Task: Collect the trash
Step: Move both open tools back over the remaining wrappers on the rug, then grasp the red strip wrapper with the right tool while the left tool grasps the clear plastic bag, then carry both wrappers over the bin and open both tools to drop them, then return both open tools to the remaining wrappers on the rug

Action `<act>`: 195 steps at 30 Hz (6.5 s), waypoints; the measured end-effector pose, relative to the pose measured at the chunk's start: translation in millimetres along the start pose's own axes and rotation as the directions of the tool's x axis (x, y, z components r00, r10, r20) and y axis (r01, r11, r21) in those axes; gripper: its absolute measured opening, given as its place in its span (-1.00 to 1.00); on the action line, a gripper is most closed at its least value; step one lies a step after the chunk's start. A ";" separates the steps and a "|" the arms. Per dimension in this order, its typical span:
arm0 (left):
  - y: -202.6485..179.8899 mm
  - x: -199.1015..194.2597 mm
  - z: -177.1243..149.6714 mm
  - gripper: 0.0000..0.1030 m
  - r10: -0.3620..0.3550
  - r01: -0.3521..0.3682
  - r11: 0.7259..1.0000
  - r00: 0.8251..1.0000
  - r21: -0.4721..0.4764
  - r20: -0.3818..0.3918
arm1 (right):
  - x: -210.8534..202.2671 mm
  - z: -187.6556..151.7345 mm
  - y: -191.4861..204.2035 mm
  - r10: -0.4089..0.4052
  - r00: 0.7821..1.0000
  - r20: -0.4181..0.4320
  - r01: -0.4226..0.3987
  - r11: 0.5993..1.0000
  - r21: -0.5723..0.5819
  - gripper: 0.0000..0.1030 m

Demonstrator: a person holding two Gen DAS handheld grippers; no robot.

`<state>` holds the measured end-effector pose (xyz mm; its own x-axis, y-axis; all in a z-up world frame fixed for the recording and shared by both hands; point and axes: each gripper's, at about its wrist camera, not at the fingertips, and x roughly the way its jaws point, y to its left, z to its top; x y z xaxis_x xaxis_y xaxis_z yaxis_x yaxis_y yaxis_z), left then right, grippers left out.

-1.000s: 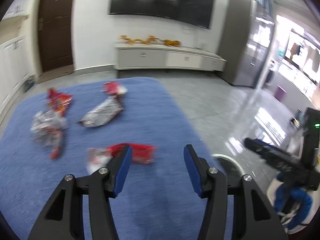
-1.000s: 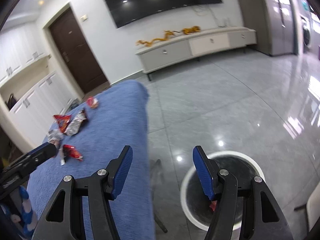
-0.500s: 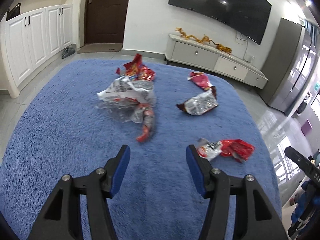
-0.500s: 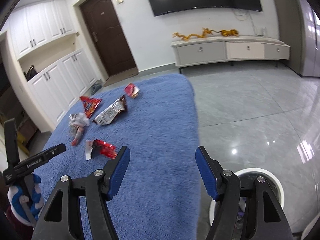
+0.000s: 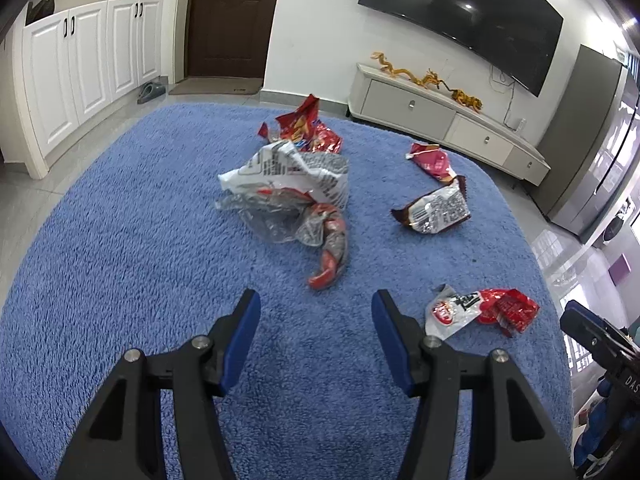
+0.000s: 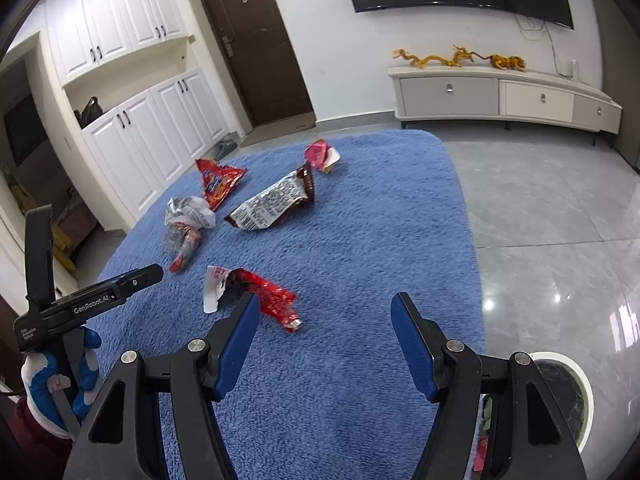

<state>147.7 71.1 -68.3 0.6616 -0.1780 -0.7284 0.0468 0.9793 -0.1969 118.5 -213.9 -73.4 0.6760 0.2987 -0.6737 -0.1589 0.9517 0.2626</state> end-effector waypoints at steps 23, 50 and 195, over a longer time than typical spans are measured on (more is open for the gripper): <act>-14.5 43.2 31.4 0.08 0.023 -0.023 1.000 1.000 0.017 -0.018 | 66.2 13.7 57.6 0.070 0.991 -0.115 -0.089 0.980 -0.178 0.31; -22.1 38.7 18.0 -0.76 -0.052 0.055 0.997 0.998 0.062 -0.040 | 71.4 1.2 71.3 0.038 0.991 -0.128 -0.069 0.967 -0.245 -0.71; -225.7 -43.0 -36.5 -0.11 -0.211 0.158 0.895 0.974 0.418 0.084 | -69.7 -79.3 -132.2 -0.357 0.932 -0.057 0.357 0.886 0.297 -0.16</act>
<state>81.3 -145.8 -16.5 0.6973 -0.3723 -0.6125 0.4591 0.8882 -0.0172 35.3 -355.0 -116.0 0.6457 -0.0572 -0.7615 0.3146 0.9286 0.1970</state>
